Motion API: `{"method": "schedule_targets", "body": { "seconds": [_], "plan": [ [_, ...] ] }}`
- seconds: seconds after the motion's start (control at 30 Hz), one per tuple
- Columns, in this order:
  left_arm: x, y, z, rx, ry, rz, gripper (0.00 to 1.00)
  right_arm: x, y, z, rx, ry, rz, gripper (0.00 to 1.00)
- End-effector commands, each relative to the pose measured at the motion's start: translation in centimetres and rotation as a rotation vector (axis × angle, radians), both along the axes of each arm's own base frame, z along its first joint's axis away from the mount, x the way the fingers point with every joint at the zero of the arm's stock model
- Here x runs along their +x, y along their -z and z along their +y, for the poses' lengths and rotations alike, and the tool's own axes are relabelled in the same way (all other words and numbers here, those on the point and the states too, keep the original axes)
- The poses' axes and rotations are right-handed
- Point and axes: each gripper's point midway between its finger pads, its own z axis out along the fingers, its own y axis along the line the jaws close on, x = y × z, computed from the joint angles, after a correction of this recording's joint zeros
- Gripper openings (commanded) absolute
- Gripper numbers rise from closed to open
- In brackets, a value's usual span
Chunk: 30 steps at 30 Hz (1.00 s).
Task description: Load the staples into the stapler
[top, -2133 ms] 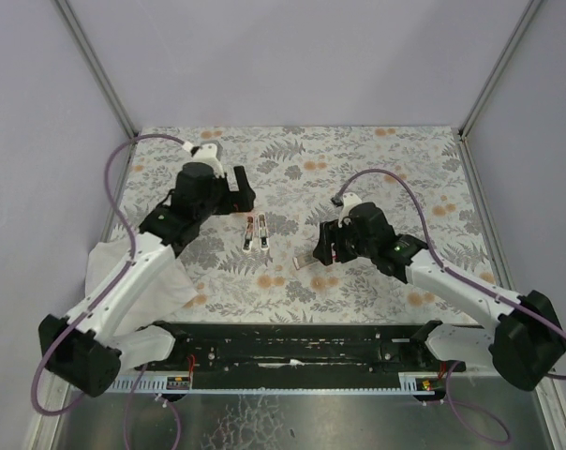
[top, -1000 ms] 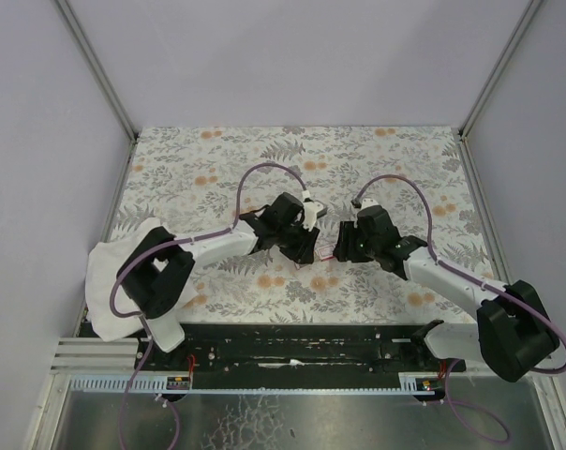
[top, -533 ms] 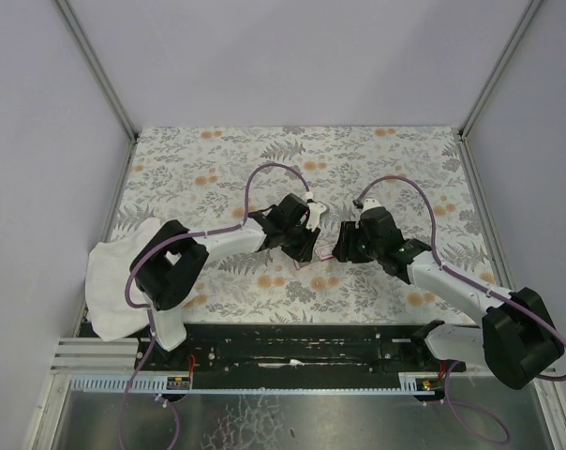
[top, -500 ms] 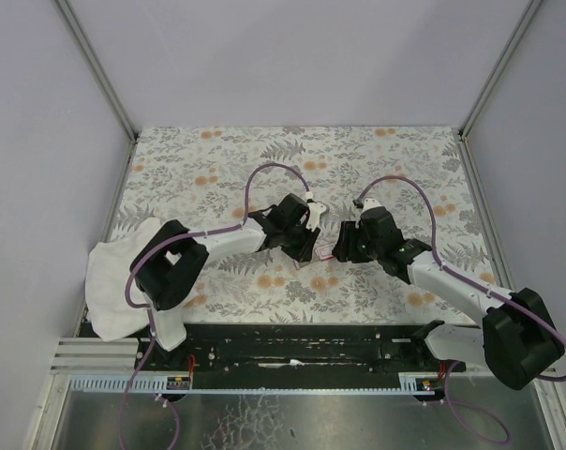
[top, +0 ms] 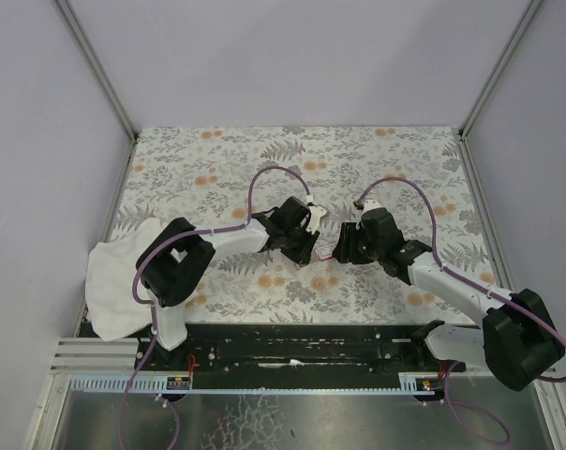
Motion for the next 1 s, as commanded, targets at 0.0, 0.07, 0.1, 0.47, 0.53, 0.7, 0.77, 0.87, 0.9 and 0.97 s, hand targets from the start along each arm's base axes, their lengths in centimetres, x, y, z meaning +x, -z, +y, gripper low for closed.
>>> {"method": "schedule_targets", "body": {
  "seconds": [0.0,0.07,0.1,0.47,0.53,0.7,0.77,0.87,0.9,0.97],
  "plan": [
    [0.7,-0.3,-0.6,-0.004,0.021,-0.033,0.25,0.7,-1.3,0.2,0.038,0.009,-0.050,0.54],
    [0.6,-0.2,-0.7,-0.008,0.024,-0.029,0.26,0.7,-1.2,0.2,0.036,0.008,-0.049,0.54],
    [0.5,-0.1,-0.7,-0.005,0.026,-0.029,0.26,0.6,-1.2,0.2,0.036,0.006,-0.048,0.54],
    [0.5,0.5,-0.8,0.004,0.027,-0.022,0.30,0.7,-1.2,0.0,0.038,0.012,-0.051,0.54],
    [0.4,0.4,-1.0,-0.006,0.038,-0.024,0.32,0.7,-1.1,0.0,0.038,0.011,-0.050,0.54],
    [0.3,0.5,-1.5,-0.014,0.059,-0.031,0.34,0.5,-1.0,0.0,0.038,0.009,-0.045,0.54],
    [0.4,0.7,-1.4,-0.005,0.054,-0.034,0.33,0.5,-1.0,-0.1,0.037,0.009,-0.045,0.54],
    [0.3,1.0,-1.3,0.001,0.055,-0.030,0.32,0.5,-1.1,-0.1,0.036,0.009,-0.048,0.54],
    [0.3,1.1,-1.4,0.001,0.057,-0.030,0.31,0.5,-1.1,-0.1,0.036,0.008,-0.049,0.54],
    [0.3,1.2,-1.5,0.001,0.059,-0.033,0.29,0.6,-1.1,-0.1,0.036,0.009,-0.048,0.54]
  ]
}}
